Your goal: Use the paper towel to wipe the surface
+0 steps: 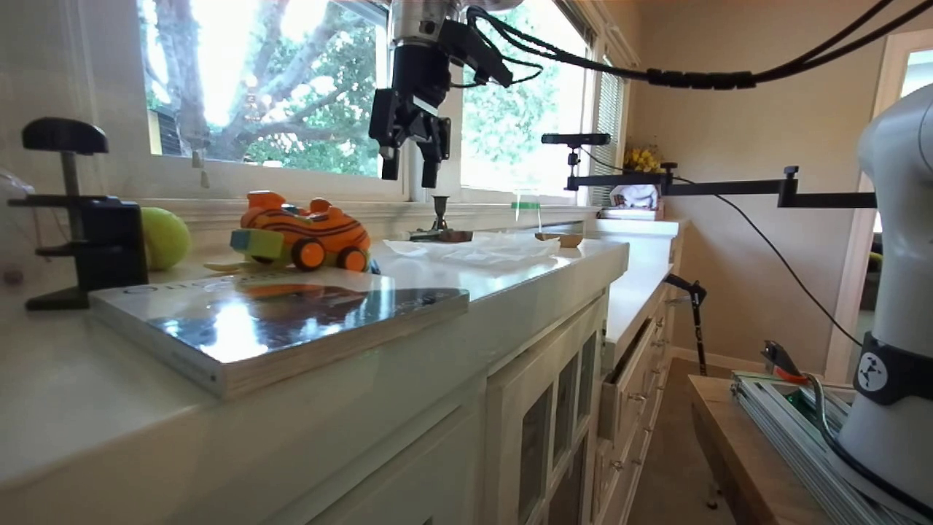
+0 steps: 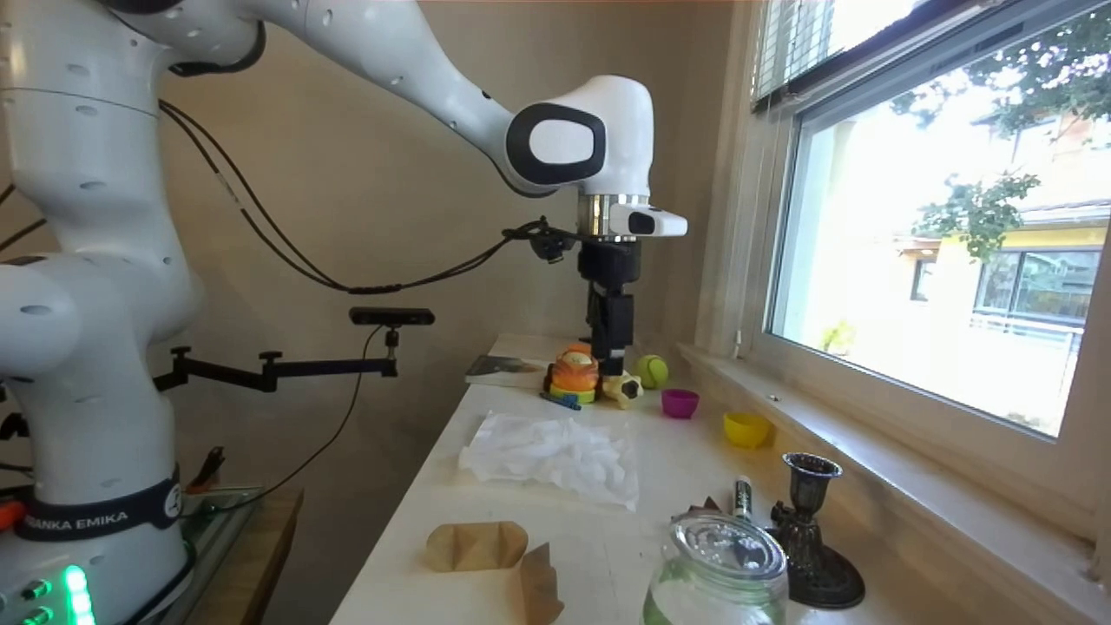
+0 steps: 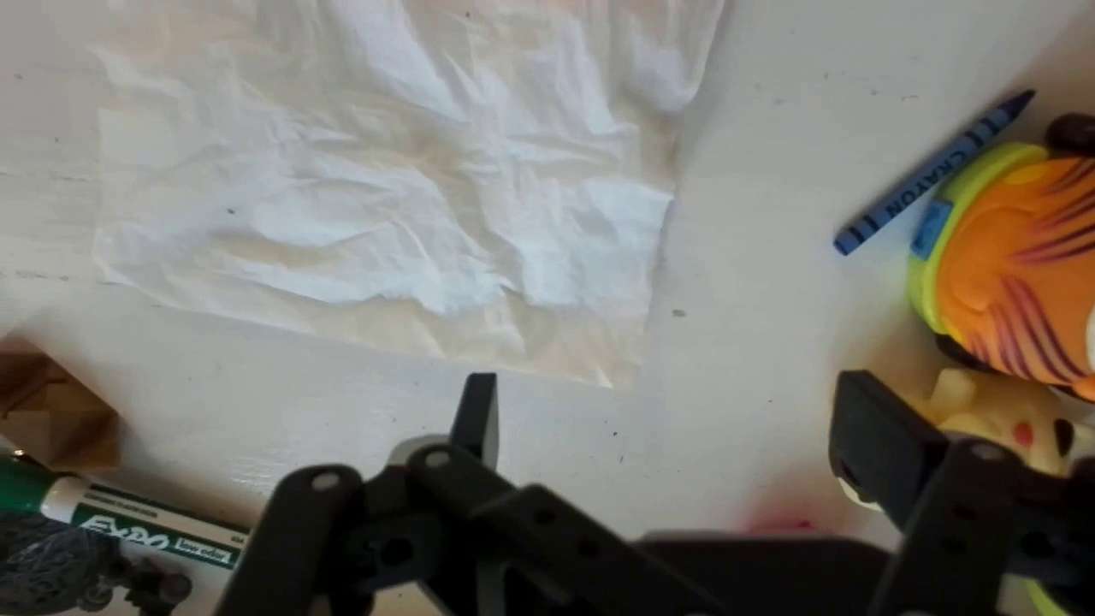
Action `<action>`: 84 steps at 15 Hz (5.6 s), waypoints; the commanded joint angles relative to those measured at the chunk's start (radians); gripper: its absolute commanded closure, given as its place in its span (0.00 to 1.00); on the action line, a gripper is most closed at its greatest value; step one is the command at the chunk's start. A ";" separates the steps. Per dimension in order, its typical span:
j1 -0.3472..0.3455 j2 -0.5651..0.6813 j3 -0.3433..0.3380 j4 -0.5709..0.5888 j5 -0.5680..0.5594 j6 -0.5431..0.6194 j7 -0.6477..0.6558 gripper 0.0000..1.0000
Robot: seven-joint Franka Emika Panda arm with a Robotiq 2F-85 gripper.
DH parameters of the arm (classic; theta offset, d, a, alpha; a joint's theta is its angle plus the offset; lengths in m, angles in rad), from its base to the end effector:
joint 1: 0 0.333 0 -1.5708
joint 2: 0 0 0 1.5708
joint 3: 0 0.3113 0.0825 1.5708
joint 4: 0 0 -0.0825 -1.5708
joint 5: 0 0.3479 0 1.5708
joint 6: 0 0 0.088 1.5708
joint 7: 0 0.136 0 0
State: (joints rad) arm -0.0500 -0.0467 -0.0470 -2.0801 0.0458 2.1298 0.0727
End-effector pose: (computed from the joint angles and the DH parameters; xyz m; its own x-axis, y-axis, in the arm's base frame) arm 0.5146 -0.0471 0.4395 0.9770 -0.1924 0.0923 -0.1885 -0.9808 -0.0500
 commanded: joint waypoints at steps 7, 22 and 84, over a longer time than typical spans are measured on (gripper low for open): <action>-0.010 0.034 -0.013 -0.023 -0.101 -0.035 -0.013 0.00; -0.141 -0.074 -0.164 -0.244 -0.051 0.062 -0.191 0.00; -0.025 0.049 -0.036 -0.148 0.069 0.081 -0.069 0.00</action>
State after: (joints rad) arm -0.0650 0.0340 -0.0779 -2.1903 0.1440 2.2284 0.0000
